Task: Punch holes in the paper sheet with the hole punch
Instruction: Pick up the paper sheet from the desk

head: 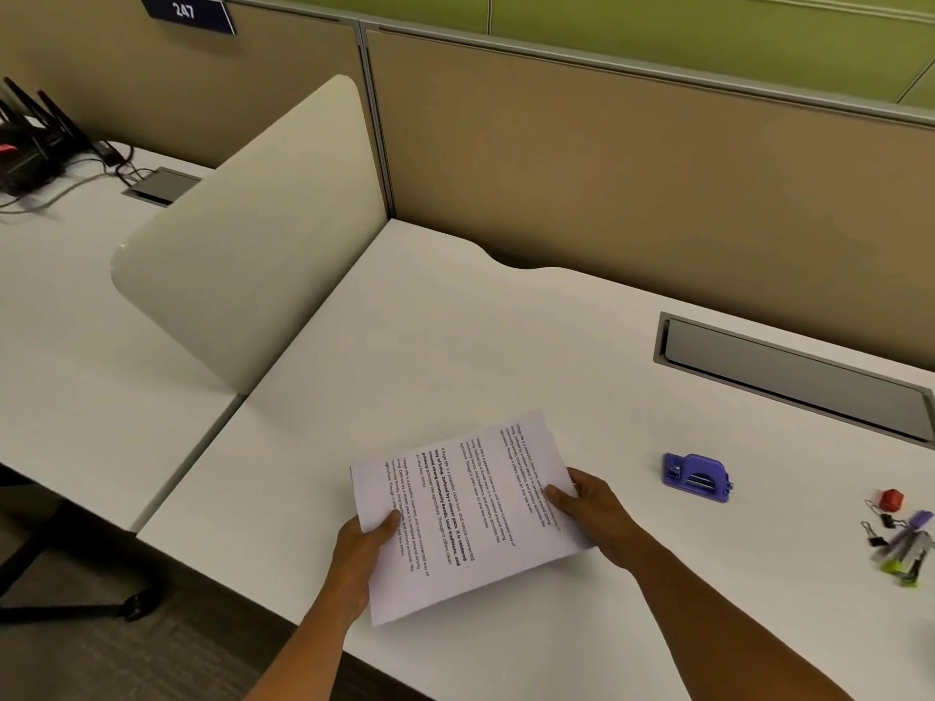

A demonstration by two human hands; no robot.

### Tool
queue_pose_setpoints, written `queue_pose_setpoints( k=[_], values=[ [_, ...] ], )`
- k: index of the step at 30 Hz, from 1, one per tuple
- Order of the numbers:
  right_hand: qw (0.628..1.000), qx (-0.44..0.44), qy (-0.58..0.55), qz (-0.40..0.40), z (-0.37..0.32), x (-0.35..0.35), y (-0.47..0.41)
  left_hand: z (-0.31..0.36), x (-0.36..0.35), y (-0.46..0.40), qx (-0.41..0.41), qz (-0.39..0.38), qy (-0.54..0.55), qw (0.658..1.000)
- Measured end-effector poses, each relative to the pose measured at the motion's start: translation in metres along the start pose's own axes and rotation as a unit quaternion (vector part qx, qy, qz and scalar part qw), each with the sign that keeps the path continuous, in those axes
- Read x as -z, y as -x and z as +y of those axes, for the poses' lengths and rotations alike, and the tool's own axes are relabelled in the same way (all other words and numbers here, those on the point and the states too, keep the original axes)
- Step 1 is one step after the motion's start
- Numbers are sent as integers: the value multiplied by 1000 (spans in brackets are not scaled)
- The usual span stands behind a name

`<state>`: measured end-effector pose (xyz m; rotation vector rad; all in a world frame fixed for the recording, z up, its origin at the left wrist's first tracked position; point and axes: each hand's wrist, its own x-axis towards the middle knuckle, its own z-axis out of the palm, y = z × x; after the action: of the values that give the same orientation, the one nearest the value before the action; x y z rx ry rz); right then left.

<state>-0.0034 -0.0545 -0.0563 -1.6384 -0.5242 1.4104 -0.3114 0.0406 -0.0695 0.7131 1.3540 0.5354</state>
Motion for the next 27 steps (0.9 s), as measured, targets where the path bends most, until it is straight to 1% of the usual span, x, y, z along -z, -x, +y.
queue_pose_setpoints(
  k=[2, 5, 8, 10, 15, 19, 21, 24, 27],
  values=[
    [997, -27, -67, 17, -3, 0, 3, 1, -2, 1, -2, 6, 11, 1000],
    [981, -53, -182, 31, 0, -2, 6, 2, -7, 1, -5, 17, 34, 999],
    [946, -45, -315, 67, 7, -12, 10, -3, -16, 2, -8, 33, 56, 998],
    [927, -35, -362, 89, 13, -22, 11, -7, -26, 6, -11, 41, 70, 997],
    [925, -35, -368, 90, 18, -48, 17, -16, -54, 19, -8, 59, 116, 991],
    [938, -50, -331, 87, 26, -67, 21, -21, -71, 29, -4, 83, 138, 987],
    [945, -49, -311, 90, 32, -74, 24, -21, -78, 34, -6, 81, 143, 986],
    [952, -45, -282, 113, 37, -76, 26, -23, -79, 44, -12, 60, 158, 985],
    [957, -48, -260, 116, 41, -67, 28, -26, -64, 47, -3, 2, 148, 989]
  ],
)
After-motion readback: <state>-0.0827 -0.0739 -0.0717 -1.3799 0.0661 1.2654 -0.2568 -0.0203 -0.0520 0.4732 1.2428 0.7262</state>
